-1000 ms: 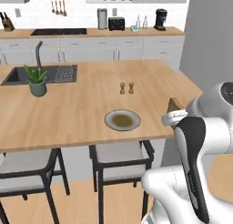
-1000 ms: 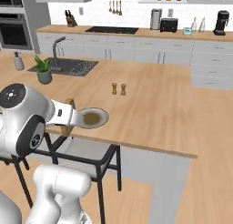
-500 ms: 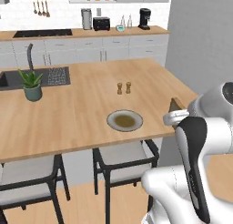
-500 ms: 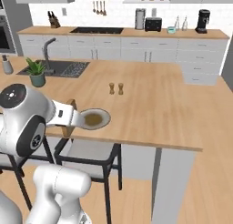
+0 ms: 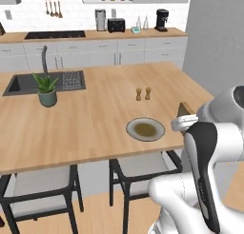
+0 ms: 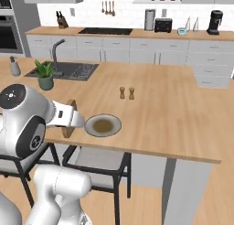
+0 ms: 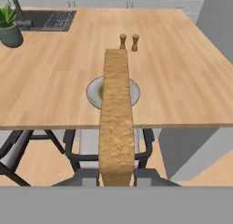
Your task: Start the toaster. Once the lever pops up, take the bread to the plate on the dining counter.
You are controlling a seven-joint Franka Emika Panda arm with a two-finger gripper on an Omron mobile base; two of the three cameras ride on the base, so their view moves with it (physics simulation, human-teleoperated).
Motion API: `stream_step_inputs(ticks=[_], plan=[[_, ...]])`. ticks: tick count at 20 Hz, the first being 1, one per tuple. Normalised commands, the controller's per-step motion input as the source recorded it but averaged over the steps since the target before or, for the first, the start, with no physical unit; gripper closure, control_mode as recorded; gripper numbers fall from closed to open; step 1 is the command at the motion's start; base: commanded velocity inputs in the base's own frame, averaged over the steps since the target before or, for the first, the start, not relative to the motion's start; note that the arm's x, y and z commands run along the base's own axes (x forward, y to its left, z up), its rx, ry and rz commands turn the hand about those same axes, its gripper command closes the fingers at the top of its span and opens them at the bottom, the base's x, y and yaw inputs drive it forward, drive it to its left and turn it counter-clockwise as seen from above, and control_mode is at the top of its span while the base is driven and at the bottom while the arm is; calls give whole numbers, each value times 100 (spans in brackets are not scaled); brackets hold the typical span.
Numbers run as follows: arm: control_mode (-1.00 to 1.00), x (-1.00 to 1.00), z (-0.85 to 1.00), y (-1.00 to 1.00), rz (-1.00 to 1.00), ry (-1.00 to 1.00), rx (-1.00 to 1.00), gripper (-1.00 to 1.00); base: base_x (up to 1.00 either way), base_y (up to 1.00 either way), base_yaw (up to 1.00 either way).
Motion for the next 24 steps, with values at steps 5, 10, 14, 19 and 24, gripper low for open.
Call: stream_step_inputs(ticks=[5, 10, 14, 19, 24], plan=[[100, 0, 0, 0, 0, 0, 0, 100, 52, 0, 7], [-100, 26, -17, 0, 2, 0, 3, 100, 23, 0, 2], [-100, 100, -66, 0, 14, 19, 15, 100, 0, 0, 0], [-100, 100, -79, 0, 15, 23, 18, 100, 0, 0, 0], [-100, 88, -16, 0, 1, 8, 8, 100, 0, 0, 0]])
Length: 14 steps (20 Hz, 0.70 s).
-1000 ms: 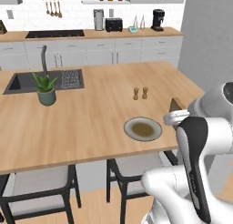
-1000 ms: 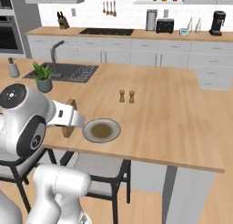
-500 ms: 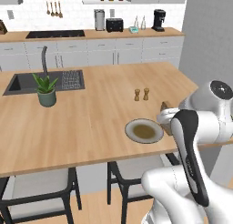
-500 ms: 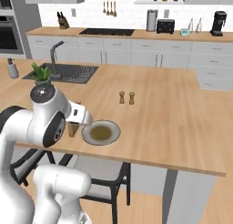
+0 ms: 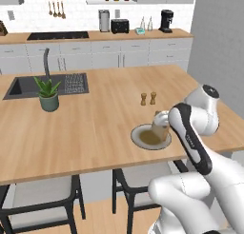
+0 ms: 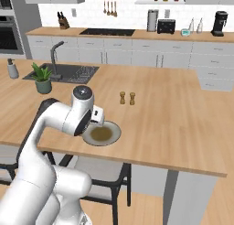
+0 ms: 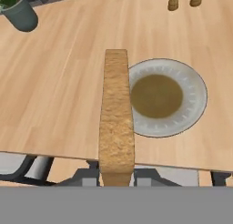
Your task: Start the toaster. Once the lever pops up, take the bread to the plate on the dining counter.
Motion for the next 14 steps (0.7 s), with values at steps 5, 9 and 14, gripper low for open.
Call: stream_step_inputs(ticks=[5, 9, 14], plan=[[-100, 66, -22, -2, 0, 0, 4, 100, 0, 0, 0], [-100, 41, -43, -2, 0, 0, 2, 100, 0, 0, 0], [-100, 28, -51, -13, 0, 0, 4, 100, 0, 0, 0]])
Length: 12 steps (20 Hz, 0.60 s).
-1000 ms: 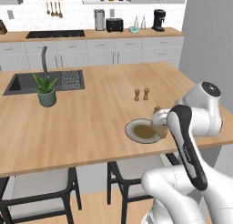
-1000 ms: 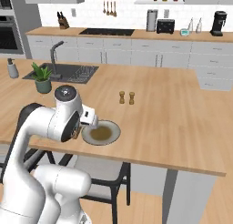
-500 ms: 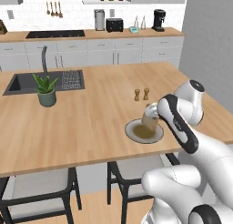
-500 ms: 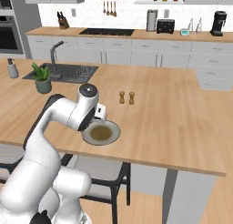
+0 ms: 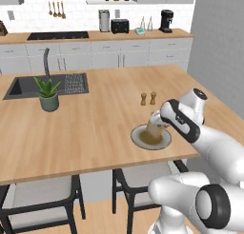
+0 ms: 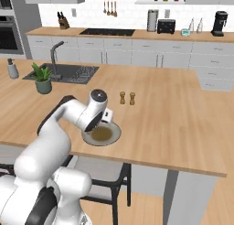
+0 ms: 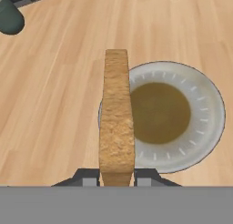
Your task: Start the toaster. Once the lever pops up, take the bread to the plate on the dining counter.
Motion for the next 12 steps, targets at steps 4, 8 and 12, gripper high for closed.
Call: stream_step_inputs(ticks=[4, 8, 12], plan=[[-100, 20, -46, -4, 0, 0, 2, 100, 0, 0, 0], [-100, 6, -34, 2, 0, 0, 0, 100, 0, 0, 0], [-100, 8, -19, 1, 0, 0, 0, 100, 0, 0, 0]])
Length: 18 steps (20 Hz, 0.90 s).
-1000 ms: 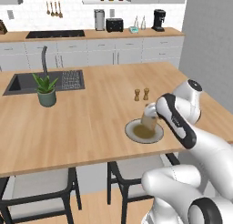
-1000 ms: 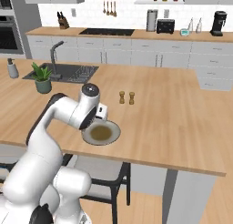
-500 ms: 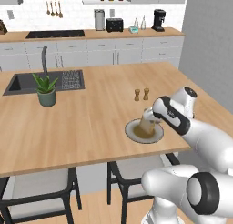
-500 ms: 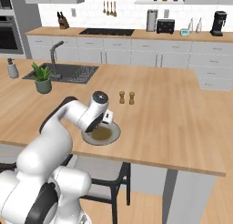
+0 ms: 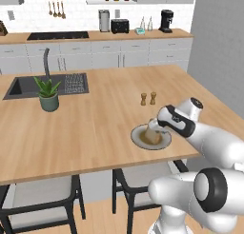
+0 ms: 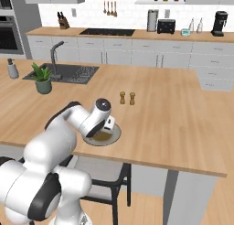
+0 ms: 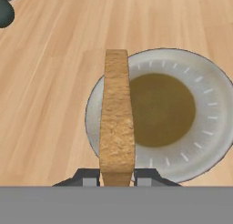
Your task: Start the toaster. Once the lever pops up, take the bread to the plate on the dining counter.
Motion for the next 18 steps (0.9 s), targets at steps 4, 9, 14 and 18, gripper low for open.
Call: stream_step_inputs(ticks=[4, 9, 14, 18], plan=[[-100, 11, -13, 1, 0, 0, 0, 100, 0, 0, 0], [-100, 26, -5, 8, 0, 0, 0, 100, 0, 0, 0], [-100, 23, -16, 6, 0, 0, 0, 100, 0, 0, 0], [-100, 8, -14, 0, 0, 1, 0, 100, 0, 0, 0]])
